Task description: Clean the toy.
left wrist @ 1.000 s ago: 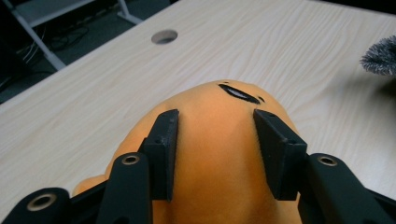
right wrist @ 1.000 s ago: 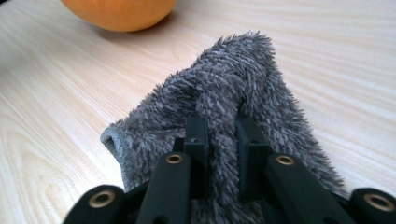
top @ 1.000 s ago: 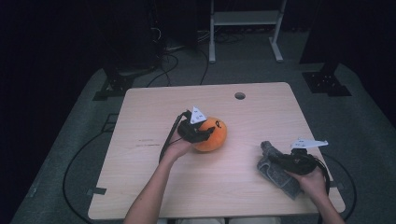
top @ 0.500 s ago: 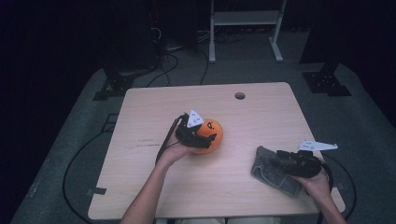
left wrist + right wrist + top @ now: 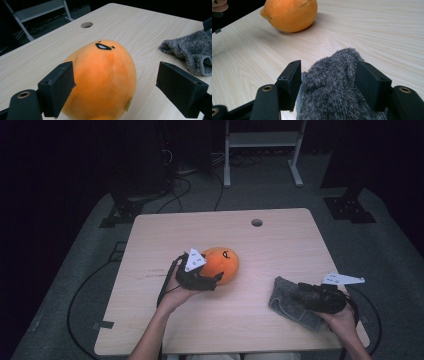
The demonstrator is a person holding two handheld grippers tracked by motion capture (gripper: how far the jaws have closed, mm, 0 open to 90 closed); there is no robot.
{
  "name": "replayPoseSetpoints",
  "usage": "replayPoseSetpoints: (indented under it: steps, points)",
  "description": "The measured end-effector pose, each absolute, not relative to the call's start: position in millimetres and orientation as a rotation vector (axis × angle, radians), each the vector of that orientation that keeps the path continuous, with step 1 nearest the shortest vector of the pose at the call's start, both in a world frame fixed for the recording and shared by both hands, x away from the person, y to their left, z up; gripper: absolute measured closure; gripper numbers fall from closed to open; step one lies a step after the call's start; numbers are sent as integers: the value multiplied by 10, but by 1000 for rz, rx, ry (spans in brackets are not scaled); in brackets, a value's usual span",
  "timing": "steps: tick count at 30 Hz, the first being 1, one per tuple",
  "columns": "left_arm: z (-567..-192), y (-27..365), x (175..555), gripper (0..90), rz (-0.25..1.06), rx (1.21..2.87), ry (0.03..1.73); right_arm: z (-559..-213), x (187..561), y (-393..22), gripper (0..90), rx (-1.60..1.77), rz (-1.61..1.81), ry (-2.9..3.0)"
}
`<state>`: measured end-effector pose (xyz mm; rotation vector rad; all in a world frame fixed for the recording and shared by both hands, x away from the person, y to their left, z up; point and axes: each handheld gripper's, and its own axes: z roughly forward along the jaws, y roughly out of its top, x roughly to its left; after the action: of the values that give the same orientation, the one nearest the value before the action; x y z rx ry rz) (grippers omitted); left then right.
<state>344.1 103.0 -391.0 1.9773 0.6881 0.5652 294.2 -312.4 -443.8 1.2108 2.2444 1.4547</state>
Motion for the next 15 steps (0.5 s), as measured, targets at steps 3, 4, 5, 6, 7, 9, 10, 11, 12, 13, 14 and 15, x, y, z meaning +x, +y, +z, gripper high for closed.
replayPoseSetpoints:
  steps: [3,4,5,6,7,9,10,11,12,13,14,15]
  points:
    - [-3933,1094,3377,134,577,1972,694,-4427,2930,-3112,359,1204,1456,2246]
    - [-3944,1112,3362,132,583,1971,698,-4422,2922,-3108,352,1205,1466,2246]
    - [-3962,1135,3342,130,595,1971,702,-4420,2916,-3107,350,1202,1468,2247]
    - [-3984,1157,3327,129,595,1973,707,-4413,2901,-3104,350,1206,1470,2248]
    - [-4004,1180,3314,125,594,1975,714,-4411,2891,-3104,349,1198,1468,2247]
    - [-4042,1228,3289,121,595,1974,727,-4411,2869,-3108,348,1195,1465,2251]
    - [-4065,1255,3268,121,605,1971,734,-4412,2864,-3109,348,1195,1464,2250]
    - [-4085,1280,3247,121,616,1961,736,-4410,2858,-3112,349,1203,1467,2250]
    - [-4098,1300,3234,121,610,1956,737,-4408,2856,-3115,348,1204,1467,2251]
    - [-4123,1334,3222,120,598,1957,738,-4406,2853,-3116,348,1203,1466,2250]
    - [-4139,1349,3216,117,600,1959,746,-4401,2847,-3117,347,1206,1469,2247]
    - [-4164,1377,3208,115,605,1966,755,-4401,2848,-3118,346,1203,1469,2247]
